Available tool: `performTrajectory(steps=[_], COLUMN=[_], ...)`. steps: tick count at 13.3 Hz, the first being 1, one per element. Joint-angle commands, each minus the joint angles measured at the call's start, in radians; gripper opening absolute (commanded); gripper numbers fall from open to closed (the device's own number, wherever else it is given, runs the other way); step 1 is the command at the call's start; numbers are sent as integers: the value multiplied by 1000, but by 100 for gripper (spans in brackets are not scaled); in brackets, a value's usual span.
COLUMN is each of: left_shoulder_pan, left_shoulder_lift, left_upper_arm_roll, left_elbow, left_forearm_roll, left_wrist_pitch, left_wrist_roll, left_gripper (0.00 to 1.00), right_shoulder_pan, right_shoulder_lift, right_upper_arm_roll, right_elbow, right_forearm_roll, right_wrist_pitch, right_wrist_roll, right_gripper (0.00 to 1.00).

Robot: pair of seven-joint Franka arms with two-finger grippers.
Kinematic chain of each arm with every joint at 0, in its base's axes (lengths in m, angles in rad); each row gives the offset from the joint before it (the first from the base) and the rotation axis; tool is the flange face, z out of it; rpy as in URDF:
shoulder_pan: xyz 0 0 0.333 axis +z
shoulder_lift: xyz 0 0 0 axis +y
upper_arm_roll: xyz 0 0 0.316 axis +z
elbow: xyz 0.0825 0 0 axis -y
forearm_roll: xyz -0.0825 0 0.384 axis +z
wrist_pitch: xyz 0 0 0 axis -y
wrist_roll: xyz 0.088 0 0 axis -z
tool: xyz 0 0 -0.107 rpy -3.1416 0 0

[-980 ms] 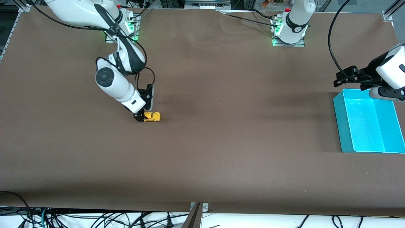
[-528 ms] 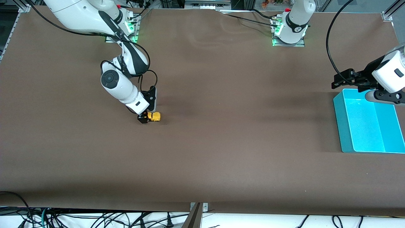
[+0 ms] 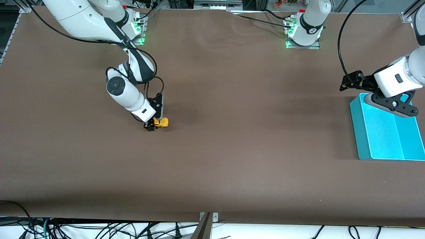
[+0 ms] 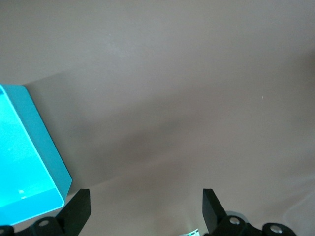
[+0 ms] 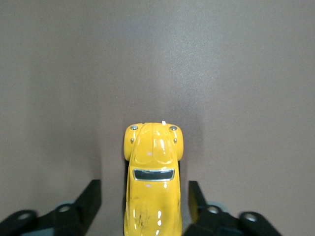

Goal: Wind and store yellow beetle car

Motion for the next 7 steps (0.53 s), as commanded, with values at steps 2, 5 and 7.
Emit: performTrajectory(steps=[2,5,7], left_shoulder_pan=[15,15,18], left_shoulder_lift=[-10,-10,-12], left_upper_arm_roll=[-10,-14,-39], left_elbow=[-65,-85,-120], left_forearm_roll=[73,118,168], left_wrist_pitch=[6,9,55], left_wrist_roll=[218,304,435], left_gripper=[100,100,100], right_shoulder_pan=[-2,-2,-3], right_shoulder_lift=[9,9,18], right_upper_arm_roll=[2,2,2], right_elbow=[14,14,12], right_forearm_roll=[-19,-19,-19], right_wrist_pitch=[2,0,-8], right_wrist_roll=[-10,-2,1], right_gripper=[9,9,10])
